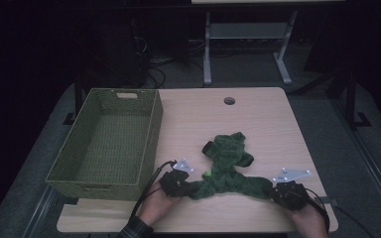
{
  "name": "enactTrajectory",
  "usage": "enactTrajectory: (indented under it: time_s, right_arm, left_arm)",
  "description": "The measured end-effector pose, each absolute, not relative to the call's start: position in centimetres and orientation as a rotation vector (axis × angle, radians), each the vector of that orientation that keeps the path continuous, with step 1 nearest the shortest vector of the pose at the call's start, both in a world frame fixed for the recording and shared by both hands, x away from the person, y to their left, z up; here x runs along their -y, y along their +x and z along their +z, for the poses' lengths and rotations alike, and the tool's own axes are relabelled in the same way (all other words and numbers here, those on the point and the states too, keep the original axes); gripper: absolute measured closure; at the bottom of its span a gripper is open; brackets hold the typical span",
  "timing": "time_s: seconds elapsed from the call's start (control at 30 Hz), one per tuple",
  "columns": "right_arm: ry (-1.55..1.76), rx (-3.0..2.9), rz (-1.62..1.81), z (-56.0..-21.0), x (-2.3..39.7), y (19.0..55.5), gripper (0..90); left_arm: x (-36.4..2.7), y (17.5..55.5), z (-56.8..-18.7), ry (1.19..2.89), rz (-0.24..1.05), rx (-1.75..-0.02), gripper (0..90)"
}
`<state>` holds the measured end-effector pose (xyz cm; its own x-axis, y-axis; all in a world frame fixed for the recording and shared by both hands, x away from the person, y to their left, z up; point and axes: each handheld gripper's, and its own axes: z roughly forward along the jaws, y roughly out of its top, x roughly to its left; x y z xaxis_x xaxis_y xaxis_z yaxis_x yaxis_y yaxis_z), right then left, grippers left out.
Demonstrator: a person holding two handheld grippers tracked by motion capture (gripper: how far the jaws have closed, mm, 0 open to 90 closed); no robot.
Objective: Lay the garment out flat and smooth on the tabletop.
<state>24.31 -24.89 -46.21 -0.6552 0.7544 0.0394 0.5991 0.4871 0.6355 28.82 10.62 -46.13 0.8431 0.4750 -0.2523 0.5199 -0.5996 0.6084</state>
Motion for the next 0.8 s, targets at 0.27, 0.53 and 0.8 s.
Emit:
enactTrajectory:
  time_s: [0.27, 0.53, 0.8]
  right_arm:
    - [1.149, -2.500, 0.955, -46.0, 25.2, 23.0, 85.1]
    - [1.159, -2.415, 1.080, -44.1, 25.3, 24.5, 67.6]
    - [1.204, -2.404, 1.088, -43.9, 24.3, 28.1, 50.5]
  left_arm:
    - [-10.8, 27.8, -45.5, 2.277, -0.108, -0.699, 83.6]
    - [-10.6, 29.2, -43.2, 2.236, -0.036, -0.706, 68.6]
    - [-9.8, 32.5, -41.7, 2.180, 0.039, -0.733, 53.5]
